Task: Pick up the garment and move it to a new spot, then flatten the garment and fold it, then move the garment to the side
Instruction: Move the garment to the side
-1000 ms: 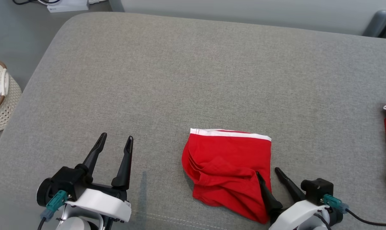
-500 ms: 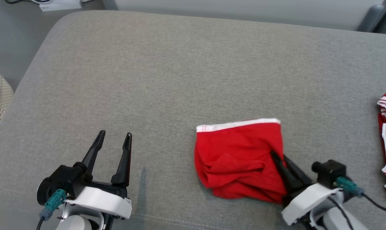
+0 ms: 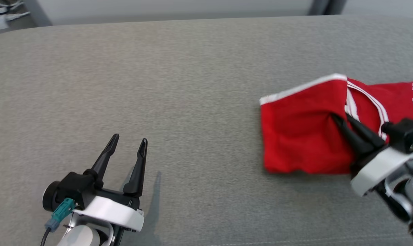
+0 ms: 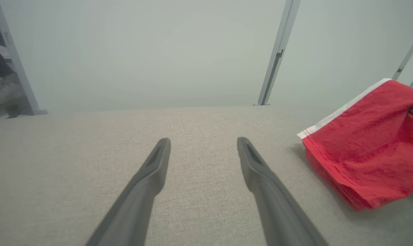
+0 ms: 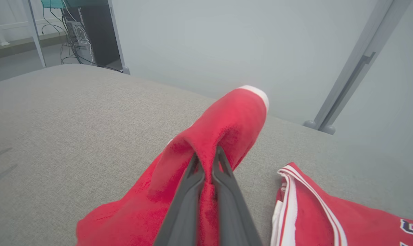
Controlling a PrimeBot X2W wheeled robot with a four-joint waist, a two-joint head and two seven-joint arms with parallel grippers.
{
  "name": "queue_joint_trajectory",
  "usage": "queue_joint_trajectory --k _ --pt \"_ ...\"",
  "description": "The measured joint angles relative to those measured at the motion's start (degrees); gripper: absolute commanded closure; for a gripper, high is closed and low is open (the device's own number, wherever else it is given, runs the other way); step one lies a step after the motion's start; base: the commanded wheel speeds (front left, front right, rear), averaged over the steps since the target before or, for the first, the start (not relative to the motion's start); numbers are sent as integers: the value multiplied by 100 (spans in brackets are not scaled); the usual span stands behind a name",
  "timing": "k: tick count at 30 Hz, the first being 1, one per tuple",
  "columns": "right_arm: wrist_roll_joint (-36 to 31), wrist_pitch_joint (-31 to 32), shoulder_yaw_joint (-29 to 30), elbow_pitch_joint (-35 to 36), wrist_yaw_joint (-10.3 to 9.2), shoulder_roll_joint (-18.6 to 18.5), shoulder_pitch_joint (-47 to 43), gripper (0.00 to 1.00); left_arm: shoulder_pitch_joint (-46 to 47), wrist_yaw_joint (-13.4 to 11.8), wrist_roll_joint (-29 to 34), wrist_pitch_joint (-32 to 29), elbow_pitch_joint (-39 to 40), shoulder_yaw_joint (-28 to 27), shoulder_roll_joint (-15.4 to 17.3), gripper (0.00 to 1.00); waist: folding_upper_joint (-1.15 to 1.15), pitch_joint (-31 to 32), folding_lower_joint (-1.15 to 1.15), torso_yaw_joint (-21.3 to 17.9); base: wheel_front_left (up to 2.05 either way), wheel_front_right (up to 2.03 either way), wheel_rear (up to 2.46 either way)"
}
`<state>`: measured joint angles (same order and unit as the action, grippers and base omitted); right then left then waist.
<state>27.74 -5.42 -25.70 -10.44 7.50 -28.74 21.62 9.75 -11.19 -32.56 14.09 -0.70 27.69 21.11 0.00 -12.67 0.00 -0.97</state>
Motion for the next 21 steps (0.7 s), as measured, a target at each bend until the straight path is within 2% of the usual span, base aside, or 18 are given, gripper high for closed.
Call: queue_joint_trajectory --k 4,9,17,21 --pt "342 275 -227 -124 1 -408 727 100 158 10 59 -51 49 9 27 0 0 -114 0 -353 0 0 0" --pt "660 600 -482 -695 1 -900 1510 100 377 34 107 -107 135 75 38 0 0 -450 0 -525 0 0 0" --pt "1203 1172 -793 -1412 1 -1837 2111 100 678 113 132 -103 174 135 -22 0 0 -986 0 -439 0 0 0" --pt "1329 1188 -831 -1708 1 -2043 2156 100 779 160 131 -92 129 118 -40 0 0 -1156 0 -306 0 0 0"
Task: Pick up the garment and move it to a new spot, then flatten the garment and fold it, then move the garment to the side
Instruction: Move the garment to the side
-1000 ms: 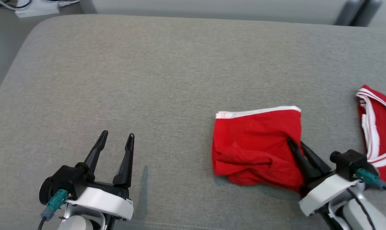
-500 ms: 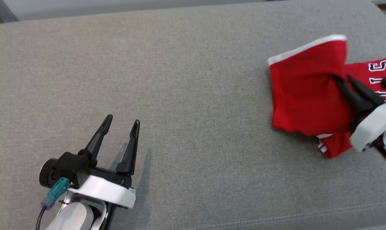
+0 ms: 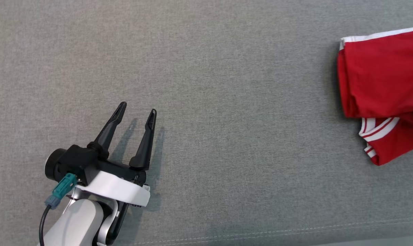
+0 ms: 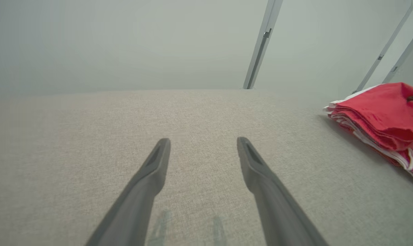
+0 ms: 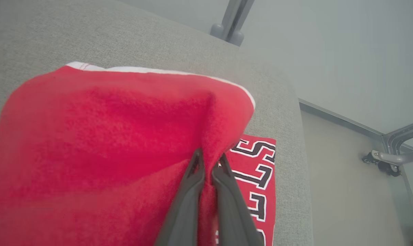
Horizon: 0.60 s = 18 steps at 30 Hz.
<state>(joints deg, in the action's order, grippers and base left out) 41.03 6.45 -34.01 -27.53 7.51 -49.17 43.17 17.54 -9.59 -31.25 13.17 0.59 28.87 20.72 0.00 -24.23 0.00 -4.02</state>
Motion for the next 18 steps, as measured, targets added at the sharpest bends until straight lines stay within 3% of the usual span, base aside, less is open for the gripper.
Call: queue_joint_trajectory --k 1,2,3,4,9,12,15,18 --pt "1 0 3 -118 0 -1 6 100 13 1 1 4 -22 -5 -3 0 0 -27 0 29 0 0 0" --pt "-27 7 30 -311 0 14 15 74 29 1 0 5 -38 -15 -2 0 0 -49 0 53 0 0 0" --pt "-24 -8 51 -444 0 33 24 12 34 2 0 12 -55 -33 1 0 0 -64 0 73 0 0 0" --pt "-24 -82 105 -573 0 57 24 0 38 3 0 24 -69 -42 -1 0 0 -77 0 90 0 0 0" --pt "-289 -431 427 -1290 -1 321 84 0 54 48 0 57 -108 -89 -23 0 0 -99 0 155 0 0 0" --pt "-376 -950 811 -1629 0 627 83 0 53 49 -2 75 -152 -118 -24 0 0 -19 0 156 0 0 0" --pt "-434 -1668 1269 -1744 -1 836 80 0 42 47 -10 101 -179 -188 -5 0 0 133 0 158 0 0 0" --pt "-642 -1953 1615 -1616 -1 1169 -43 0 -33 7 -11 104 -191 -268 52 0 0 332 0 137 0 0 0"
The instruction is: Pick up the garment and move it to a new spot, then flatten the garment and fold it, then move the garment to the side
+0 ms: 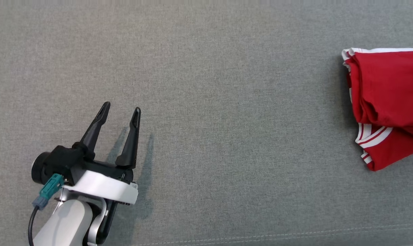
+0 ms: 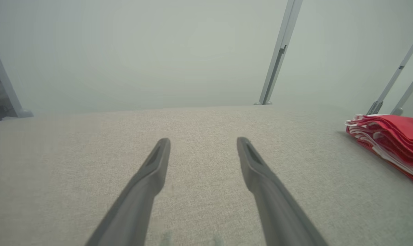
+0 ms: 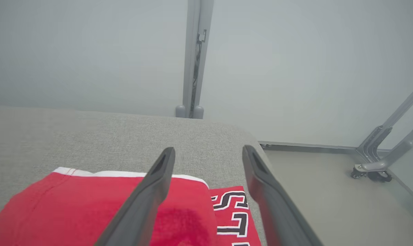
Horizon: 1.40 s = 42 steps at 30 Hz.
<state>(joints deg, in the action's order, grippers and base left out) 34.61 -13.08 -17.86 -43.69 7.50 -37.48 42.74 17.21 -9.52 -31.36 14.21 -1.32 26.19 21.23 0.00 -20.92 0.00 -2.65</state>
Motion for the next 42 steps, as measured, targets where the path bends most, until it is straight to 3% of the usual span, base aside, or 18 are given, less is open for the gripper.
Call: queue_joint_trajectory --k 4,10,15,19,30,42 --pt "-449 -103 492 700 0 563 -499 0 -311 -114 -44 0 56 -78 66 0 0 297 0 -45 0 0 0" --pt "-1274 -118 1386 2350 0 1410 -1410 0 -587 -266 -52 -13 197 -146 186 0 0 668 0 -67 0 0 0" --pt "-1869 -123 1575 3629 0 2326 -2610 0 -821 -324 -97 -64 260 -191 285 0 0 1010 0 -21 0 0 0" --pt "-2162 46 1571 4201 0 2849 -3357 0 -1017 -375 -102 -65 287 -196 318 0 0 1261 0 50 0 0 0" --pt "-2460 253 1924 4565 0 3394 -5004 0 -1450 -389 -158 -156 163 -20 331 0 0 1839 0 302 0 0 0" --pt "-2527 493 2154 4941 0 3509 -5415 0 -1701 -364 -327 -80 87 -289 513 0 0 2037 0 379 0 0 0"
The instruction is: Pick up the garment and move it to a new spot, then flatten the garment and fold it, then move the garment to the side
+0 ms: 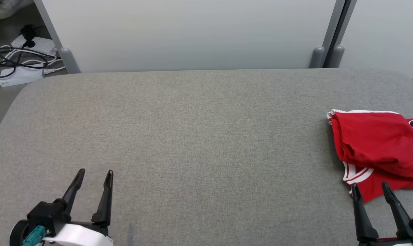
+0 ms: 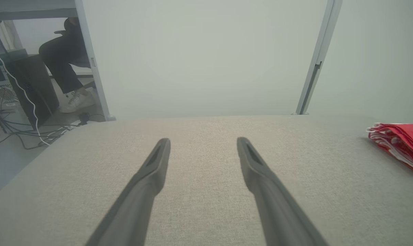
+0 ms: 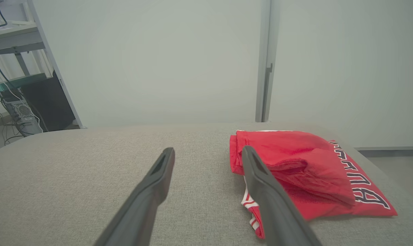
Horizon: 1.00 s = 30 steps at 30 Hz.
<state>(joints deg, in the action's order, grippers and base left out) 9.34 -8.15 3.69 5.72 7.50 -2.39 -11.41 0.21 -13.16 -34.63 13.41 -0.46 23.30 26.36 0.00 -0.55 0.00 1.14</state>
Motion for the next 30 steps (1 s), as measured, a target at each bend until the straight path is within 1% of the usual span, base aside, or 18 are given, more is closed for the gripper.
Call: queue_joint_trajectory --k 5,11,13,22,23,28,30 --pt "-32 22 -1 83 0 9 -9 0 -7 53 -26 32 -26 -88 23 0 0 -1 0 -7 0 0 0" --pt "-31 56 -19 88 0 16 -44 0 -17 59 -35 49 -58 -86 9 0 0 -8 0 -3 0 0 0" --pt "-31 56 -19 89 0 16 -70 0 -23 102 -35 49 -69 -84 1 0 0 -10 0 2 0 0 0" --pt "-26 58 -26 130 0 20 -86 0 -27 108 -35 54 -100 -76 -13 0 0 -11 0 26 0 0 0" --pt "-26 56 -33 90 0 23 -86 100 -30 107 -33 53 -132 -64 -34 100 0 -12 0 27 0 0 0" --pt "-13 57 -69 -265 0 83 -99 100 -260 101 -38 14 -428 101 -366 100 0 -15 0 25 0 0 0" --pt "123 57 -73 -290 0 85 -98 100 -298 109 -119 -34 -439 98 -403 100 0 -13 0 24 0 0 0"
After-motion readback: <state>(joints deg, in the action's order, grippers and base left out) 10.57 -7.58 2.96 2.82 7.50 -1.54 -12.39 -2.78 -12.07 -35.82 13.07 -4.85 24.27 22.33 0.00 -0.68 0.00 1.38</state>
